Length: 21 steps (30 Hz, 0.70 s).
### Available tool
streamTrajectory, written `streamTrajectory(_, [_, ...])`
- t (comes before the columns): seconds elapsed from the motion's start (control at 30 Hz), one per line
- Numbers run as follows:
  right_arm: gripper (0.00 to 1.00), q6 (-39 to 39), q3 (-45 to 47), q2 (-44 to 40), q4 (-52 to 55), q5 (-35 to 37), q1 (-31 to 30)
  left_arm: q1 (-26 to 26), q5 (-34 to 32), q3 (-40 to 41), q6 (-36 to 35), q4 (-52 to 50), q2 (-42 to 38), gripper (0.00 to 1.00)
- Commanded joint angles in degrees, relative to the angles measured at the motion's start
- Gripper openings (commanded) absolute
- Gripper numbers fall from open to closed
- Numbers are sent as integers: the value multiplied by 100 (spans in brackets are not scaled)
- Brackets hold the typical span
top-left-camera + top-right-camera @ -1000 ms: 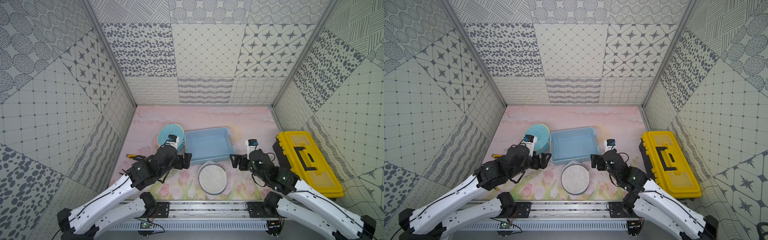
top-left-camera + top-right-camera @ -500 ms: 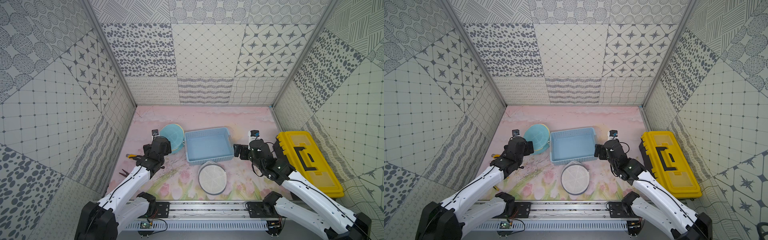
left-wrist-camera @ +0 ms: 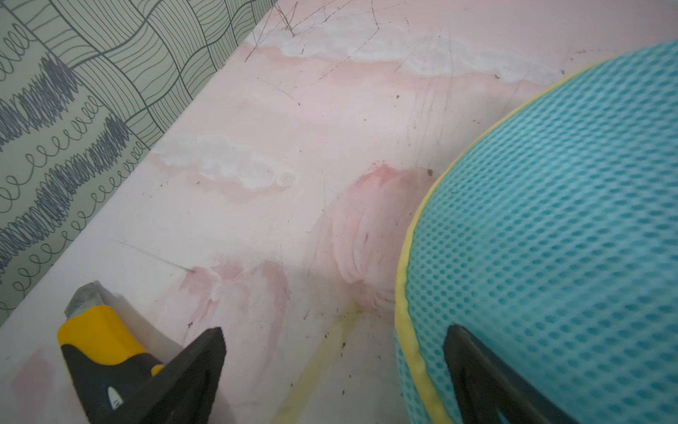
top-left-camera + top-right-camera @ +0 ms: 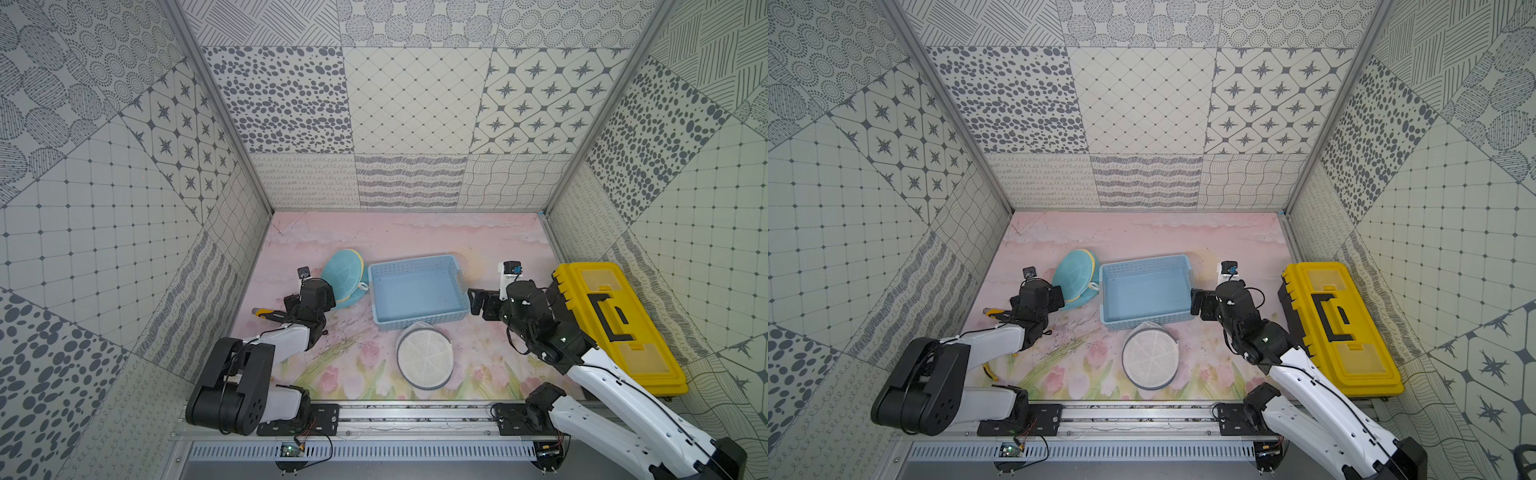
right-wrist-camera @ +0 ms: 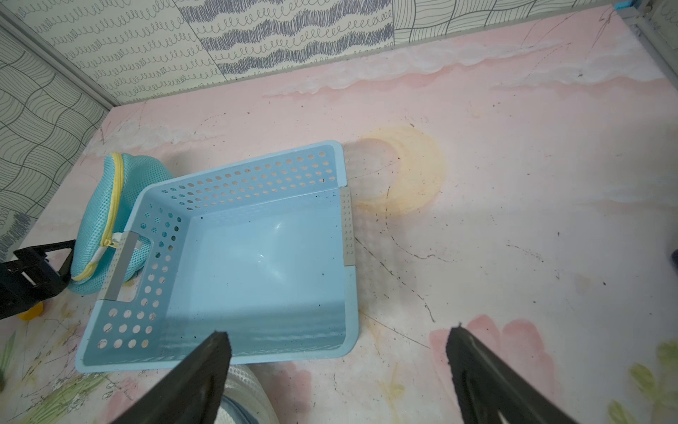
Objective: Turn the laundry bag inside out
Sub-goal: Reset both arms
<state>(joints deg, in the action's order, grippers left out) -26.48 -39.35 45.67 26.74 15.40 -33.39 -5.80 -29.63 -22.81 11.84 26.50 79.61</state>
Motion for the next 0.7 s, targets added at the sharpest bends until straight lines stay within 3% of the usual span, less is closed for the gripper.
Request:
streamTrajectory(0.0, [97, 89, 71, -22, -231, -132, 30, 303, 661, 206, -5, 1980, 353, 99])
streamTrajectory(0.37, [97, -126, 65, -210, -104, 213, 37, 313, 786, 29, -40, 1743, 450, 99])
streamTrajectory(0.67, [97, 6, 218, -435, -159, 303, 47, 367, 1537, 287, -294, 2314, 513, 99])
